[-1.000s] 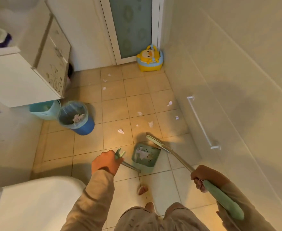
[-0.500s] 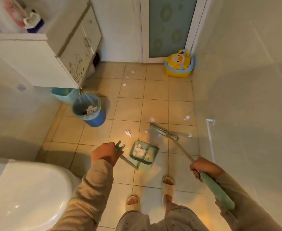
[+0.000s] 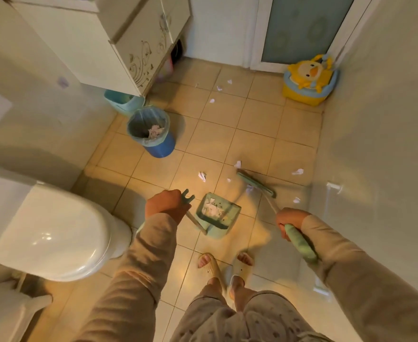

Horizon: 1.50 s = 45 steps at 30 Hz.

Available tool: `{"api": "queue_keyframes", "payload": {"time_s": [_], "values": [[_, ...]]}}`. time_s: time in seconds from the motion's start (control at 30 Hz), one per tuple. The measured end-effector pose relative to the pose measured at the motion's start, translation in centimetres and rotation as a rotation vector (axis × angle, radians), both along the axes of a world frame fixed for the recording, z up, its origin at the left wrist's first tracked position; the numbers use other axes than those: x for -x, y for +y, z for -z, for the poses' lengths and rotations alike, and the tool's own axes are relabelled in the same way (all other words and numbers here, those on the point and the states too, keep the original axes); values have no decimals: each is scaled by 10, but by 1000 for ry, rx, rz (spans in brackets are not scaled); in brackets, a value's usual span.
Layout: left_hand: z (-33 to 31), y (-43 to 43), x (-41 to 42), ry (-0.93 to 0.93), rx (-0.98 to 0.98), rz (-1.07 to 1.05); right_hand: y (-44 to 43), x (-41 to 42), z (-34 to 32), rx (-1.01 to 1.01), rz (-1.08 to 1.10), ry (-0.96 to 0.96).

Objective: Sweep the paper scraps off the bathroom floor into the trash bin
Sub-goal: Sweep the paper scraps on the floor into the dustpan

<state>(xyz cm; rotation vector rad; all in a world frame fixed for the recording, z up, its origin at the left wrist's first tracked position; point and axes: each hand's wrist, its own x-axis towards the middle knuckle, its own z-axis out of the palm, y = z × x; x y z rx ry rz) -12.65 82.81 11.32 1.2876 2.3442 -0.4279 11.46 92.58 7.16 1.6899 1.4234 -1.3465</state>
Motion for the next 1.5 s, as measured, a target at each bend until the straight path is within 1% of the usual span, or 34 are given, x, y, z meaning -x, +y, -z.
{"api": "queue_keyframes", "payload": {"time_s": [0.07, 0.1, 0.13, 0.2, 0.23, 0.3, 0.33, 0.4, 0.47, 0.6, 0.67, 0.77, 0.9, 1.07, 1.17, 1.23, 1.27, 1.33, 1.4, 1.43, 1.5], "values": [[0, 3, -2, -1, 6, 4, -10, 1, 2, 36, -36, -28], [-1, 6, -3, -2, 8, 7, -18, -2, 6, 57, -51, 0], [-1, 9, -4, -4, 10, 9, -25, -8, 11, 121, 14, 23], [-2, 14, -5, -12, 14, 1, -37, -18, 12, 160, 269, 116], [-3, 15, -4, -16, 13, -9, -37, -20, 11, 186, 319, 127], [-4, 16, -3, -21, 8, -14, -34, -23, 3, 228, 288, 92], [-4, 15, -2, -29, 8, -13, -30, -24, 1, 265, 278, 91], [-4, 13, -2, -42, 9, -6, -18, -25, -6, 272, 268, 93], [-5, 11, 0, -31, 5, 6, -14, -32, -16, 307, 213, 97], [-6, 10, 6, -34, 7, 7, -8, -46, -24, 184, 299, 206], [-8, 8, 11, -35, 11, 11, -7, -47, -24, 149, 309, 215], [-9, 1, 20, -29, 5, -4, -4, -34, -27, 153, 326, 192], [-9, -19, 36, -75, -10, -106, 4, -9, -25, 22, 282, 207], [-8, -47, 48, -95, -1, -208, 10, 42, -11, -24, -8, 64], [-4, -56, 51, -99, 14, -224, -1, 57, 5, 14, -118, 3], [-2, -56, 53, -92, 13, -227, -12, 57, 15, 48, -223, -49], [-1, -55, 54, -87, 10, -225, -18, 54, 20, 75, -239, -64], [0, -51, 55, -69, -3, -212, -23, 45, 22, 135, -244, -62], [1, -46, 55, -54, -12, -202, -17, 34, 10, 212, -238, -31], [1, -43, 55, -50, -14, -199, -9, 28, 3, 241, -176, 26], [1, -38, 56, -31, -17, -196, 12, 16, -11, 269, 55, 187]]}}
